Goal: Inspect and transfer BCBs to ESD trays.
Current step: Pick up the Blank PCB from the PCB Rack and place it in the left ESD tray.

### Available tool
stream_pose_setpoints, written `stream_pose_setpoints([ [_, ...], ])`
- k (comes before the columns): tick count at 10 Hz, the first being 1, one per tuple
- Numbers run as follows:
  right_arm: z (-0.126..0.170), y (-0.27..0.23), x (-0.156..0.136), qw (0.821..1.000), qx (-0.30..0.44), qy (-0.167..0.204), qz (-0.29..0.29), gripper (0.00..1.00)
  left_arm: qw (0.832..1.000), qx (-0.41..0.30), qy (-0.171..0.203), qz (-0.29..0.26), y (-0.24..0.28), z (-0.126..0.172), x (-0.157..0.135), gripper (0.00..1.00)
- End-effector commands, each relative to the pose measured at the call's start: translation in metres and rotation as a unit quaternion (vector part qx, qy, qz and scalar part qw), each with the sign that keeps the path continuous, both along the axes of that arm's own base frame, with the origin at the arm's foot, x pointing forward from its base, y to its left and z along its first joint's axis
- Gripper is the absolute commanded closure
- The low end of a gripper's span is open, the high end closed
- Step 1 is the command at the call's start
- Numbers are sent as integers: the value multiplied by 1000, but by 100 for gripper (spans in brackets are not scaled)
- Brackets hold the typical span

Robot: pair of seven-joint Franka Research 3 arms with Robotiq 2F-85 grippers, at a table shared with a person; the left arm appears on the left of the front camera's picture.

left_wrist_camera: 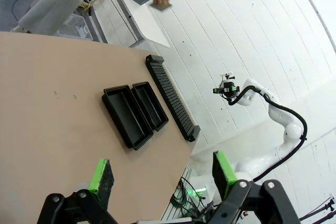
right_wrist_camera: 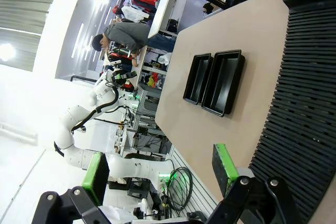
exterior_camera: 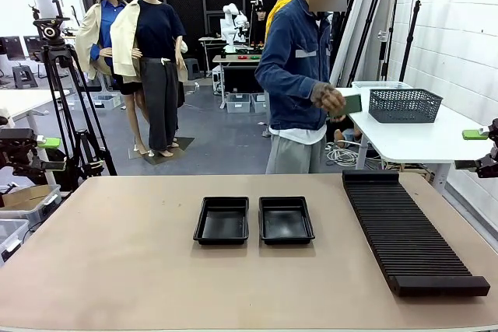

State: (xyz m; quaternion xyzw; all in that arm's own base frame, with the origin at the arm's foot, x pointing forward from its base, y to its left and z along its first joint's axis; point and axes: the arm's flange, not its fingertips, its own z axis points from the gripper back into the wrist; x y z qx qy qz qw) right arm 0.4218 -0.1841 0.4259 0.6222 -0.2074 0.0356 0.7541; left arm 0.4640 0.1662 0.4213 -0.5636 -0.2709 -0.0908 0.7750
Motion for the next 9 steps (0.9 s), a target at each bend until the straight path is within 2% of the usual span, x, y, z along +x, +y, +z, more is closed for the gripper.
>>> stream_pose_setpoints([
  [1,-1,0,1,1000,-1,4,-2,0,1000,-1,5,4,1,2,0,0],
  [9,-1,0,1,1000,-1,4,-2,0,1000,-1,5,4,1,2,0,0],
])
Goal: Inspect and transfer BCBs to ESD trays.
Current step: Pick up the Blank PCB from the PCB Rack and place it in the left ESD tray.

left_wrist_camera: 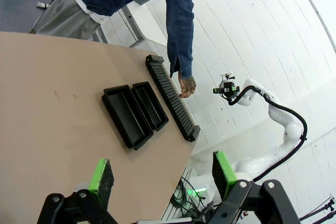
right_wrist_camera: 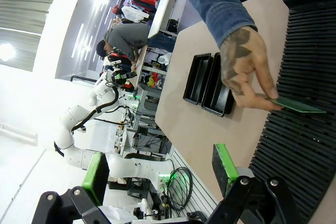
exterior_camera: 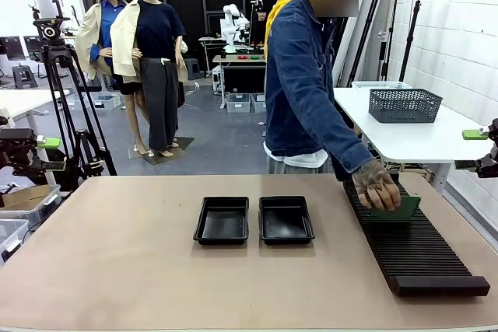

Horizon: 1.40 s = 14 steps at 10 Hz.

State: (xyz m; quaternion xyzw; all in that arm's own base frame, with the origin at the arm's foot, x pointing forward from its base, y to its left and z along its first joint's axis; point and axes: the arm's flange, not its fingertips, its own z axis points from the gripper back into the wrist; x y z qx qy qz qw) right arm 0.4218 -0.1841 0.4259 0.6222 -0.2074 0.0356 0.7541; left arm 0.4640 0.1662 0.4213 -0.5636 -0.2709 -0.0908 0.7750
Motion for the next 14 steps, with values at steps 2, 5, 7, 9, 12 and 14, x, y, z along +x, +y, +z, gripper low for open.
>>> stream_pose_setpoints([
  [2,-1,0,1,1000,-1,4,-2,0,1000,-1,5,4,1,2,0,0],
  [5,-1,0,1,1000,-1,4,-2,0,1000,-1,5,4,1,2,0,0],
  [7,-1,0,1,1000,-1,4,-2,0,1000,-1,5,4,1,2,0,0],
  [9,-1,0,1,1000,-1,4,-2,0,1000,-1,5,4,1,2,0,0],
  [12,-1,0,1,1000,-1,4,-2,0,1000,-1,5,4,1,2,0,0],
  [14,-1,0,1,1000,-1,4,-2,0,1000,-1,5,4,1,2,0,0],
])
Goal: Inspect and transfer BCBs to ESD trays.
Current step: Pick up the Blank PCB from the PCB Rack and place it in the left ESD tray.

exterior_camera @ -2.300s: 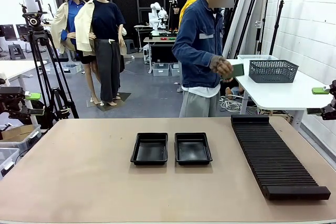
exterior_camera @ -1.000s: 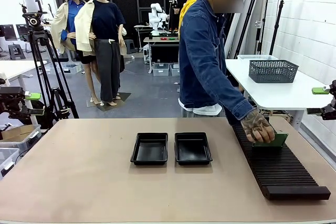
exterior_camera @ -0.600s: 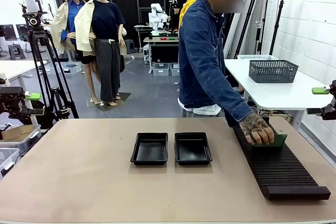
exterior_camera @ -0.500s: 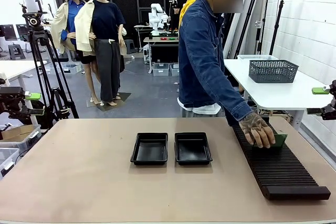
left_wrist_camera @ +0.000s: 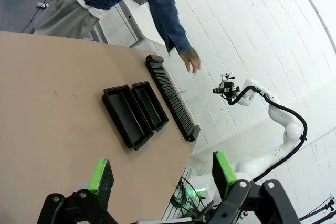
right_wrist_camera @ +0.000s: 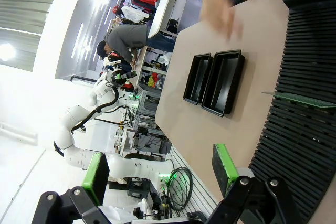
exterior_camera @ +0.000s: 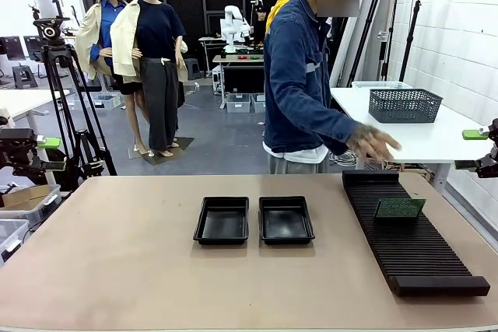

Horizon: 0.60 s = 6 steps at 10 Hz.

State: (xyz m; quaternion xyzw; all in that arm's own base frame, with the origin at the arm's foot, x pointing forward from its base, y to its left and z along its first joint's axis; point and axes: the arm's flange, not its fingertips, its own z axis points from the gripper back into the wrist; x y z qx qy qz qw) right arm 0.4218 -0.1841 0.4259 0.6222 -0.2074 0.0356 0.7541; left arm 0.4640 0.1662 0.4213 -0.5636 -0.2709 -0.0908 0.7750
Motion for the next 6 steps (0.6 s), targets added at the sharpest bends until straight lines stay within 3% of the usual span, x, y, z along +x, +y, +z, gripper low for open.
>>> stream_pose_setpoints([
  [1,0,0,0,1000,0,0,0,0,1000,-1,5,4,1,2,0,0],
  [3,8,13,23,999,-50,3,18,0,1000,-1,5,4,1,2,0,0],
  [6,23,42,56,989,-139,-38,43,0,1000,-1,5,4,1,2,0,0],
])
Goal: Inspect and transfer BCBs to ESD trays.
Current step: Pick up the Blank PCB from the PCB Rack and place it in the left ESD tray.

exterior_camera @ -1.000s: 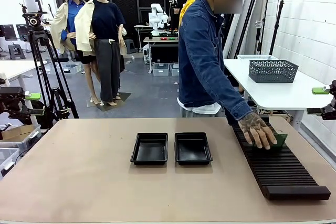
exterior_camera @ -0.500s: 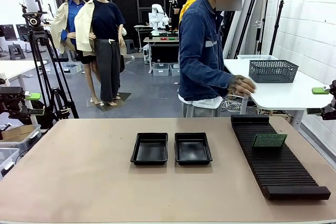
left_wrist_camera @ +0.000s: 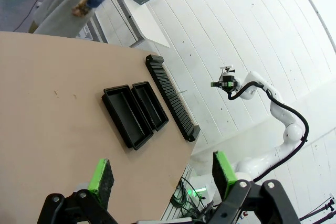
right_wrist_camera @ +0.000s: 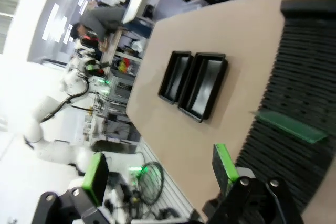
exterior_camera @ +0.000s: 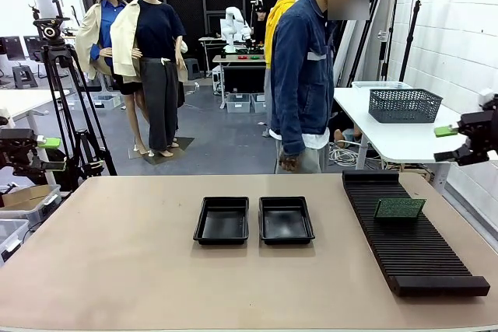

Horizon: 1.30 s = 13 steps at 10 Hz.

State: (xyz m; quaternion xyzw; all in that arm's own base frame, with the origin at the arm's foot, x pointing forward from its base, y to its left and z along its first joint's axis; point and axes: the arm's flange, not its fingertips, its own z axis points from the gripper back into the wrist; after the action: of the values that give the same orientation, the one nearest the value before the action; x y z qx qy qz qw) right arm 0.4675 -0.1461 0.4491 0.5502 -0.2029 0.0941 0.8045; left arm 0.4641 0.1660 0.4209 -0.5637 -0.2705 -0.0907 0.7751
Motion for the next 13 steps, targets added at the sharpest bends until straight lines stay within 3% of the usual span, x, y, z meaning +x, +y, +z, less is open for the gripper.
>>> stream_pose_setpoints([
  [1,3,14,20,996,-77,-28,29,0,1000,-1,5,4,1,2,0,0],
  [3,10,35,42,983,-158,-45,84,0,1000,-1,5,4,1,2,0,0],
  [6,17,65,62,948,-253,-77,174,0,1000,-1,5,4,1,2,0,0],
  [10,15,98,67,880,-358,-174,259,0,1000,-1,5,4,1,2,0,0],
  [11,13,102,67,871,-368,-186,268,0,1000,-1,5,4,1,2,0,0],
  [13,6,107,63,819,-417,-221,327,0,1000,-1,5,4,1,2,0,0],
])
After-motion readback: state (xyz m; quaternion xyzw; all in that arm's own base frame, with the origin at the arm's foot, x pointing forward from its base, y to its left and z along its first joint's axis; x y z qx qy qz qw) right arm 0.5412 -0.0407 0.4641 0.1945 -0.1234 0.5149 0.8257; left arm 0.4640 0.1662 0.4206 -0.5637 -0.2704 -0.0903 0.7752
